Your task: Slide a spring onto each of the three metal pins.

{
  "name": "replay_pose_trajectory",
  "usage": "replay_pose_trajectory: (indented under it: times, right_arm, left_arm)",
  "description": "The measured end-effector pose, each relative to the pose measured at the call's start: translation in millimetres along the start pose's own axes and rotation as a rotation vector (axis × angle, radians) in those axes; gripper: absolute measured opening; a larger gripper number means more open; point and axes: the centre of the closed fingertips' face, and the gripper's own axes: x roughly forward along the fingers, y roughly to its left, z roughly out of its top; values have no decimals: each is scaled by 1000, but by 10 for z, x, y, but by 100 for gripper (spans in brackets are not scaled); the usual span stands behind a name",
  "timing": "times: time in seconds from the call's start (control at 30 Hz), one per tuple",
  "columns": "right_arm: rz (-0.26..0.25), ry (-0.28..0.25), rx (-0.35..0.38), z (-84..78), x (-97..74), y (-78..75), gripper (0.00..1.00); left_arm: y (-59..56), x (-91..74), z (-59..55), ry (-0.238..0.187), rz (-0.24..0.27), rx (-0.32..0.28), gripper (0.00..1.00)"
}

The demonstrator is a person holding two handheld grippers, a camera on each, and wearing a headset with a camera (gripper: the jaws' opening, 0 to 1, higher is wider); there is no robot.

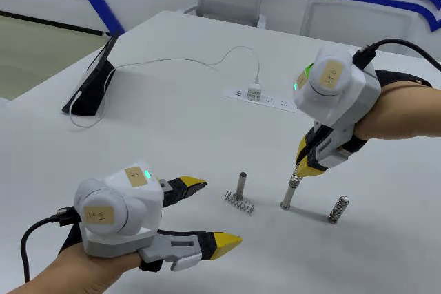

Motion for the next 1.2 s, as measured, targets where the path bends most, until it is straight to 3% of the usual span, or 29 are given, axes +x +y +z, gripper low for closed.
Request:
replay_pose_trajectory:
  times: [0.8, 1.2]
  right_arm:
    - [67, 74, 31, -142, 447, 23, 11]
    - [70, 77, 47, -164, 489, 30, 12]
  left_arm:
    - [-9, 10, -49, 11, -2, -10, 61]
    - [-3, 6, -60, 13, 5, -10, 61]
